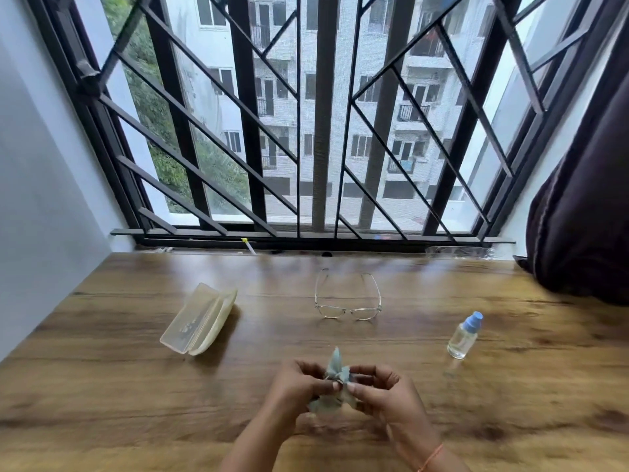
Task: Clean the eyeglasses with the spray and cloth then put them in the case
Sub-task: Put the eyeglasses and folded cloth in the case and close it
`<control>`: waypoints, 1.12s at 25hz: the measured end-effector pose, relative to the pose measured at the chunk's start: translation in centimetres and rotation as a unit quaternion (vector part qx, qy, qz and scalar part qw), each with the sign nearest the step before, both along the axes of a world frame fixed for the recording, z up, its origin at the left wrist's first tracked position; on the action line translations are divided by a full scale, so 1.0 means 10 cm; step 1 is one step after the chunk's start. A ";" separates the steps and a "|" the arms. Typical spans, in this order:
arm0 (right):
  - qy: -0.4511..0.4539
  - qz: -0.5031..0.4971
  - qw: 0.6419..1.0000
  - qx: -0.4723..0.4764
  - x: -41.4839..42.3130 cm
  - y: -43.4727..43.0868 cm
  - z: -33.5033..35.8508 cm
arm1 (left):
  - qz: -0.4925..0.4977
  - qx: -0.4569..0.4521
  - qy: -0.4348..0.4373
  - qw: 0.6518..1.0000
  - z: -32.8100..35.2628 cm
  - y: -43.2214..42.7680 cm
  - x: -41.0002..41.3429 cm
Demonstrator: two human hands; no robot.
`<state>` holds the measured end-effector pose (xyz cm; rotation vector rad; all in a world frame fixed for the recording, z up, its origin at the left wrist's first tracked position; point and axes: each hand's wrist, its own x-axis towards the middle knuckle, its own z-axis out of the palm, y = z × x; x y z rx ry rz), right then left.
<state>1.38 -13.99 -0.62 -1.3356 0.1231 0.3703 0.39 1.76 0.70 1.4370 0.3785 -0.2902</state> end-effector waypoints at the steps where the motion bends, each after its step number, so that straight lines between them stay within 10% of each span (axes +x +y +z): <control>1: 0.007 0.006 1.000 -0.007 -0.02 -0.05 -0.01 | -0.024 0.002 -0.004 1.000 0.01 -0.08 0.00; 6: -0.055 -0.112 0.982 -0.143 0.02 -0.58 -0.05 | -0.058 -0.048 0.016 0.997 -0.04 -0.47 0.03; 10: -0.107 -0.259 0.863 -0.421 0.16 -1.18 -0.09 | -0.029 -0.042 0.024 0.998 -0.06 -0.47 0.07; 20: -0.167 -0.215 0.737 -0.618 0.25 -1.37 -0.30 | 0.095 -0.018 0.005 0.995 -0.22 -0.31 0.08; 25: -0.359 -0.353 0.617 -0.605 0.26 -1.12 -0.18 | 0.395 0.310 -0.142 0.853 -0.13 0.16 0.09; 28: -0.476 -0.304 0.617 -0.549 0.23 -0.80 -0.20 | 0.494 0.341 -0.106 0.793 -0.10 0.59 0.13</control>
